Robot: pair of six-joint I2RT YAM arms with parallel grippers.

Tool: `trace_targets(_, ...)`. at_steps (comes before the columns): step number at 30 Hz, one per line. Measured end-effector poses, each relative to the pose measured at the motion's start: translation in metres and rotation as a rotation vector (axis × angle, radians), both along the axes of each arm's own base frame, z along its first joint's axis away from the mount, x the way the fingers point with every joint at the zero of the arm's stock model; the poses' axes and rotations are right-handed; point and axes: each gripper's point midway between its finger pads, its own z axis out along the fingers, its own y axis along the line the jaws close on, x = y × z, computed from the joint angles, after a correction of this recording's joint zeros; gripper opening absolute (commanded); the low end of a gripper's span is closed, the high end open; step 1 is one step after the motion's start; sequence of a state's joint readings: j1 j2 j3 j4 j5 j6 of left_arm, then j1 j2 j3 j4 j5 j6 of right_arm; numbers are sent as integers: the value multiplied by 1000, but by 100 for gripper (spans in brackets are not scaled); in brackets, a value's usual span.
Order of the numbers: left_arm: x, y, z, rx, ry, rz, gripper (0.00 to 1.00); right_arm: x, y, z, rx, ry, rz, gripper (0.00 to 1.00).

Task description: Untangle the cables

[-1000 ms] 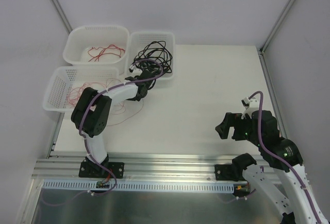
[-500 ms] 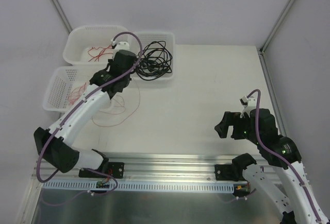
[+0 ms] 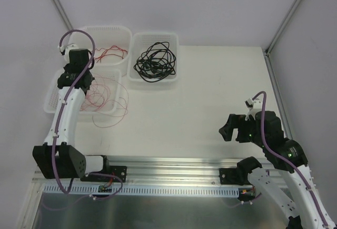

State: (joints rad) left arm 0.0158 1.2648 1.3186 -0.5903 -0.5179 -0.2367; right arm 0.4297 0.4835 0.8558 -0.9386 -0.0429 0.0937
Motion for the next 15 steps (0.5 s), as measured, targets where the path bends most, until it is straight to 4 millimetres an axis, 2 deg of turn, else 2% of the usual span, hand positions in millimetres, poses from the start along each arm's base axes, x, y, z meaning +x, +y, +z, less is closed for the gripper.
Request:
trace_targets(5, -2, 22, -91, -131, 206, 87, 1, 0, 0, 0, 0, 0, 0, 100)
trace_targets(7, -4, 26, -121, -176, 285, 105, 18, 0, 0, 0, 1, -3, 0, 100)
trace_targets(8, -4, 27, -130, -196, 308, 109, 28, -1, 0, 1, 2, -5, -1, 99)
trace_targets(9, -5, 25, -135, -211, 322, 106, 54, -1, -1, 1, 3, -7, -1, 100)
trace_targets(10, -4, 22, -137, -230, 325, 94, 66, -1, -1, 1, 4, -10, -1, 100)
trace_targets(13, -2, 10, -121, -263, 272, 42, 89, -1, -1, 2, 7, -13, -2, 100)
trace_targets(15, -3, 3, -101, -255, 216, 1, 95, -1, -1, 2, 8, -13, -2, 100)
